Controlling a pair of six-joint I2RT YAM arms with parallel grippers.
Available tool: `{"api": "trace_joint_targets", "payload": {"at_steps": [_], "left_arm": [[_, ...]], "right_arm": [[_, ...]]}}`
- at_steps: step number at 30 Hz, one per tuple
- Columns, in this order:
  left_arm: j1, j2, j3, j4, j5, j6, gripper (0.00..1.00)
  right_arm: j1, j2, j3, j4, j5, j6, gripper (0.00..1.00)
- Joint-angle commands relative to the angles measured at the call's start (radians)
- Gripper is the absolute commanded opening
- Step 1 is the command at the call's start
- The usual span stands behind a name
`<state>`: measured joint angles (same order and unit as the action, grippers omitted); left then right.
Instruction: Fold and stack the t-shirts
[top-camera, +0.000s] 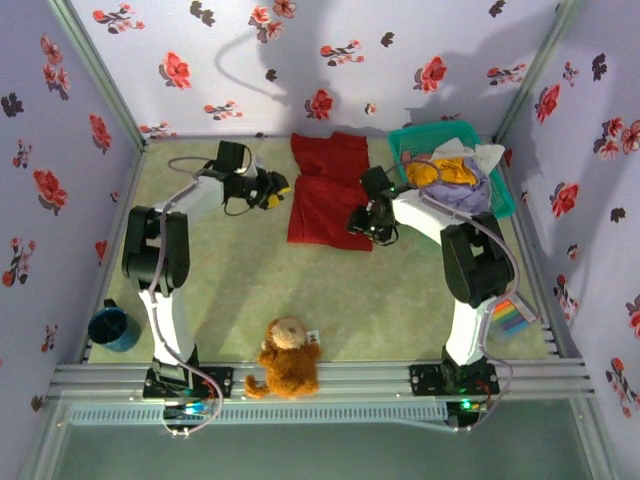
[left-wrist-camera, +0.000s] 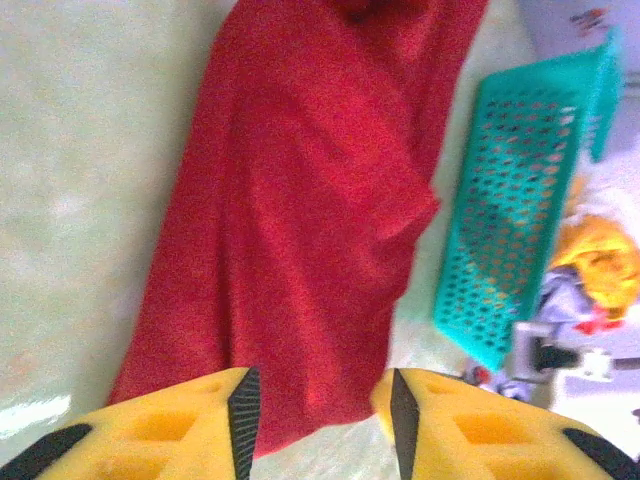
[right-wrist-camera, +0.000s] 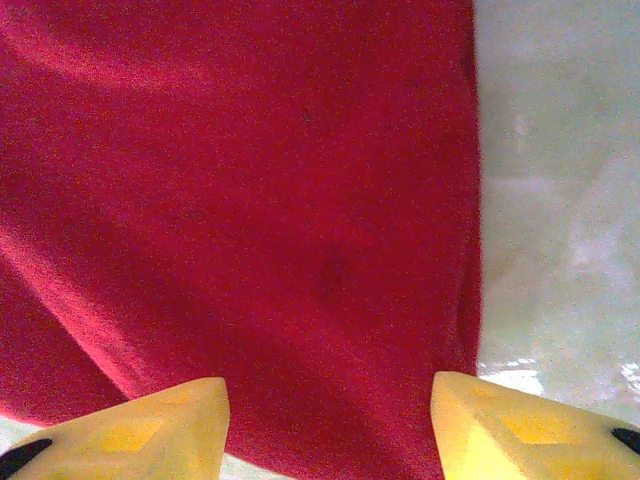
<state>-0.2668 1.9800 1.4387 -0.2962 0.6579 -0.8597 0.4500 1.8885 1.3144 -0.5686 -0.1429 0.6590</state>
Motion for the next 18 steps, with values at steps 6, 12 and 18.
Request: {"api": "trace_joint_targets", "payload": {"at_steps": [6, 12, 18], "left_arm": [[-0.049, 0.002, -0.085, -0.207, -0.071, 0.164, 0.39], [-0.075, 0.031, -0.092, -0.226, -0.084, 0.189, 0.38], [-0.095, 0.051, -0.088, -0.236, -0.100, 0.201, 0.37]], "right_arm": [[0.007, -0.086, -0.068, -0.031, 0.099, 0.017, 0.58], [0.003, -0.038, -0.071, 0.008, 0.045, -0.011, 0.57], [0.003, -0.013, -0.069, 0.009, 0.044, -0.021, 0.54]]}}
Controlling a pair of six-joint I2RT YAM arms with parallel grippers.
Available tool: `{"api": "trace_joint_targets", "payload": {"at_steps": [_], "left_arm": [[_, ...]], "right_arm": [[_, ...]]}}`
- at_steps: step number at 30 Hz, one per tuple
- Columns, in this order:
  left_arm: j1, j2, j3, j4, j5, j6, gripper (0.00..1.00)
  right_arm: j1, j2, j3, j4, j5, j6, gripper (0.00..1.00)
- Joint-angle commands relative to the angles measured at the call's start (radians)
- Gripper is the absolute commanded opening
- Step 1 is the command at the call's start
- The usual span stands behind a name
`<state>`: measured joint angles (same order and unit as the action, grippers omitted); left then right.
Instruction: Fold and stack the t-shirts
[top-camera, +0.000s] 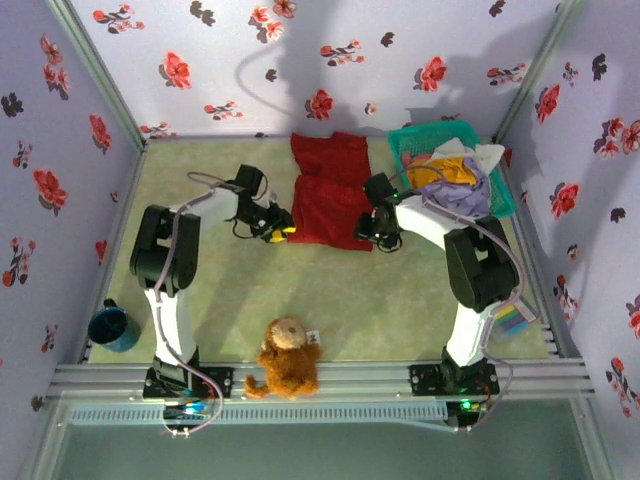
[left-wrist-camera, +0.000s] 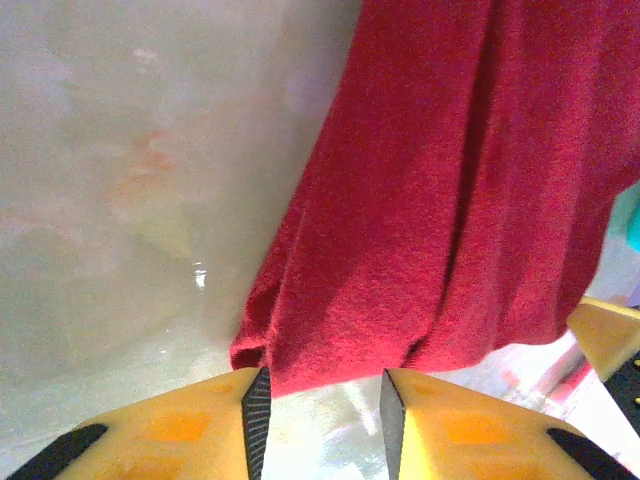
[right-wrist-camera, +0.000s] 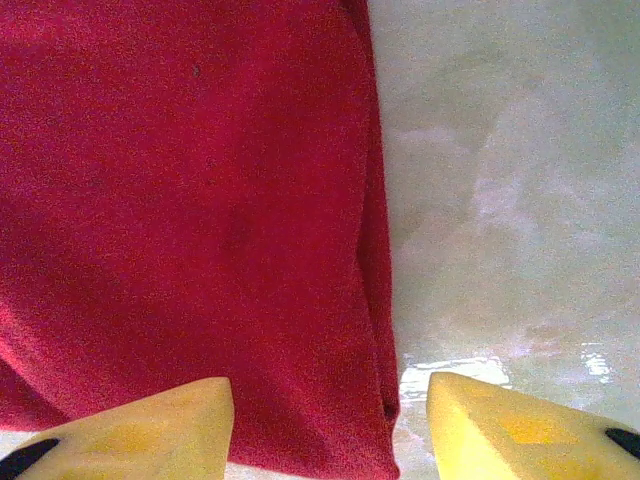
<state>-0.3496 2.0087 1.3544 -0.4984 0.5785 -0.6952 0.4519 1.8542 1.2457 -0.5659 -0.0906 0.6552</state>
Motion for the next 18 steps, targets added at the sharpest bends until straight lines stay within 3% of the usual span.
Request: {"api": "trace_joint_targets", "payload": {"at_steps": [1, 4, 6, 11, 15, 18], "left_arm": [[-0.015, 0.032, 0.002, -0.038, -0.022, 0.039, 0.36], [-0.031, 0.059, 0.011, -0.026, -0.016, 0.038, 0.33], [-0.034, 0.065, -0.005, 0.013, -0.005, 0.016, 0.24], [-0.032, 0.057, -0.031, 0.058, -0.008, 0.005, 0.01], [-0.022, 0.016, -0.033, 0.007, -0.068, 0.035, 0.00], [-0.006, -0.015, -0.034, -0.069, -0.131, 0.071, 0.00]], "right_arm": [[0.001, 0.026, -0.003, 0.011, -0.010, -0.019, 0.53], [0.000, 0.043, -0.002, 0.019, -0.020, -0.020, 0.50], [-0.001, 0.049, -0.002, 0.026, -0.024, -0.019, 0.48], [-0.001, 0.051, -0.006, 0.022, -0.009, -0.030, 0.33], [0.000, 0.036, -0.021, 0.000, 0.017, -0.037, 0.10], [-0.001, 0.004, -0.054, -0.015, 0.053, -0.037, 0.00]]}}
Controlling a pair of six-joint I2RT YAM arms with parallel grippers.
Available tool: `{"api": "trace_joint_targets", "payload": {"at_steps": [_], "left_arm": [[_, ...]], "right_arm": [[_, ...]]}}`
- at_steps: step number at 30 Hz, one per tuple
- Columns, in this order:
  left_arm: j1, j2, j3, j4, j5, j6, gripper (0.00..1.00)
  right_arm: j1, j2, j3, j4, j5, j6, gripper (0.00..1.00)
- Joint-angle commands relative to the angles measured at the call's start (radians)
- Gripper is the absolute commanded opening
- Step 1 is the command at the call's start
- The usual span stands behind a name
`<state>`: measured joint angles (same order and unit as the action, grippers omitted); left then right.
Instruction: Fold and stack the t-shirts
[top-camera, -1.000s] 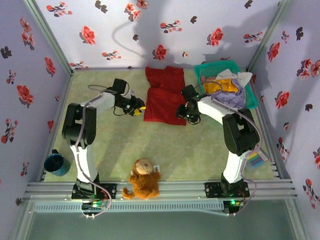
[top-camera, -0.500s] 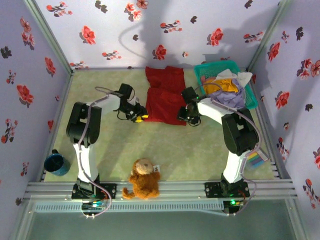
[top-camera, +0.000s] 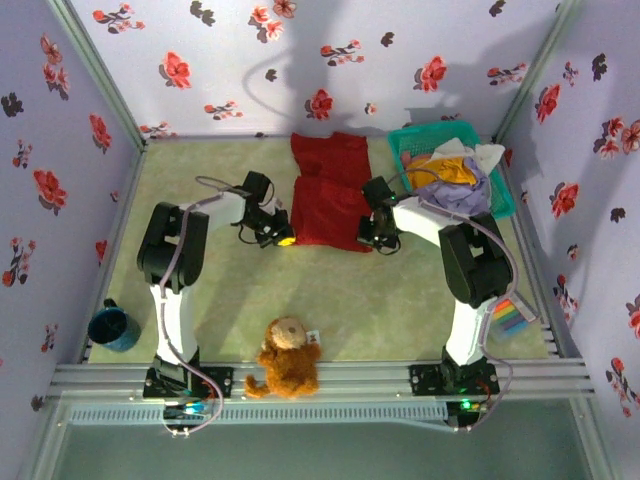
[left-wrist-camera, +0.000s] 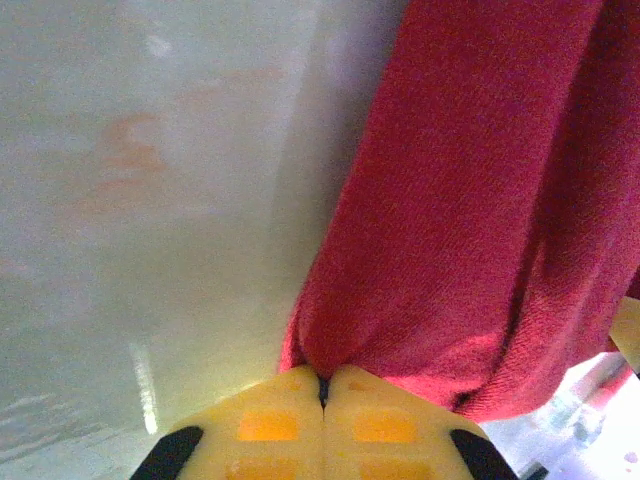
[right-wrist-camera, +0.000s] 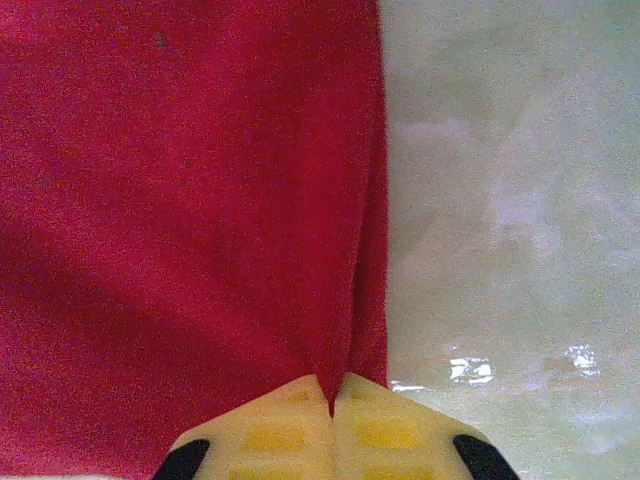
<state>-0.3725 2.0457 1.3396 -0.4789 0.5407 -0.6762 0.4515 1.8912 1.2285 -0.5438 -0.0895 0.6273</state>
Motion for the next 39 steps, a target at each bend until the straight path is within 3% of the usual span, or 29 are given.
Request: {"api": "trace_joint_targets", "payload": {"at_steps": [1, 16, 28, 35, 39], "left_arm": [[0.023, -0.058, -0.024, -0.104, -0.103, 0.059, 0.00], [0.010, -0.191, -0.190, -0.215, -0.089, 0.097, 0.00], [-0.121, -0.501, -0.516, -0.242, -0.094, -0.053, 0.00], [-0.123, -0.576, -0.510, -0.267, -0.093, -0.074, 0.00], [-0.091, -0.460, -0.335, -0.316, -0.032, 0.005, 0.00]], "right_arm": [[-0.001, -0.040, -0.046, -0.040, 0.061, -0.008, 0.00], [0.034, -0.130, -0.161, -0.092, 0.026, 0.025, 0.00], [0.254, -0.302, -0.354, -0.129, -0.038, 0.180, 0.00], [0.279, -0.390, -0.352, -0.144, -0.039, 0.199, 0.00], [0.235, -0.375, -0.275, -0.134, -0.032, 0.144, 0.00]]}}
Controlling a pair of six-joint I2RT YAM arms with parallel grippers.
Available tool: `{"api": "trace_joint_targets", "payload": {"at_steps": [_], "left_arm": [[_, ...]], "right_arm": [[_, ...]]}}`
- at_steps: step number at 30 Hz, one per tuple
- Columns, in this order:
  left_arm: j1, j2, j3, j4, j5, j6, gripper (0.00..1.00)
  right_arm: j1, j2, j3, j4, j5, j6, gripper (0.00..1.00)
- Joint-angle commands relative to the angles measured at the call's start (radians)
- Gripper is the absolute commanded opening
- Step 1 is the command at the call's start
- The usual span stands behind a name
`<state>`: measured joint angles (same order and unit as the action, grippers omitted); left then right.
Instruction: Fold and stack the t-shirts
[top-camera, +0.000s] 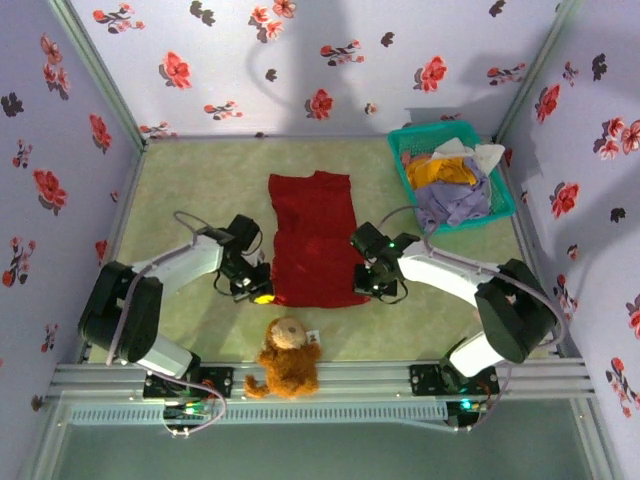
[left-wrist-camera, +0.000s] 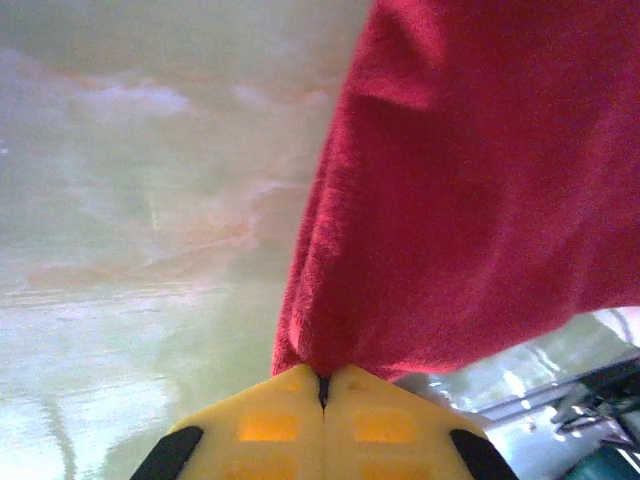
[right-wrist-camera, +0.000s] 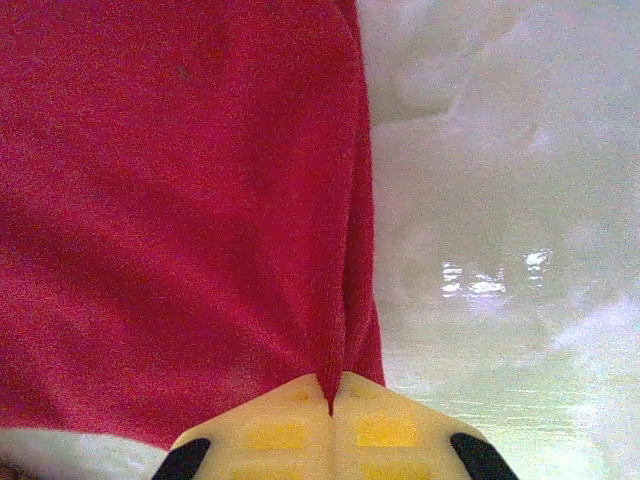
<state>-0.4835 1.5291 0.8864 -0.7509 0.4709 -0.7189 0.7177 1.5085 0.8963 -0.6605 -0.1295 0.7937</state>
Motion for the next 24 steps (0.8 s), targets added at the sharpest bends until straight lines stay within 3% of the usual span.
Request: {"api": "trace_joint_targets", "payload": {"at_steps": [1, 11, 24], "left_arm": [[0.024, 0.077, 0.167, -0.069, 0.036, 0.066, 0.00], [0.152, 0.281, 0.667, -0.395, 0.049, 0.243, 0.00], [0.278, 0.627, 1.177, -0.525, 0.188, 0.298, 0.00]], "right_arm": [[-0.046, 0.024, 0.095, -0.035, 0.005, -0.043, 0.00], [-0.198, 0.173, 0.441, -0.153, -0.047, -0.175, 0.00], [-0.296, 0.517, 0.969, -0.260, -0.103, -0.276, 0.00]]}}
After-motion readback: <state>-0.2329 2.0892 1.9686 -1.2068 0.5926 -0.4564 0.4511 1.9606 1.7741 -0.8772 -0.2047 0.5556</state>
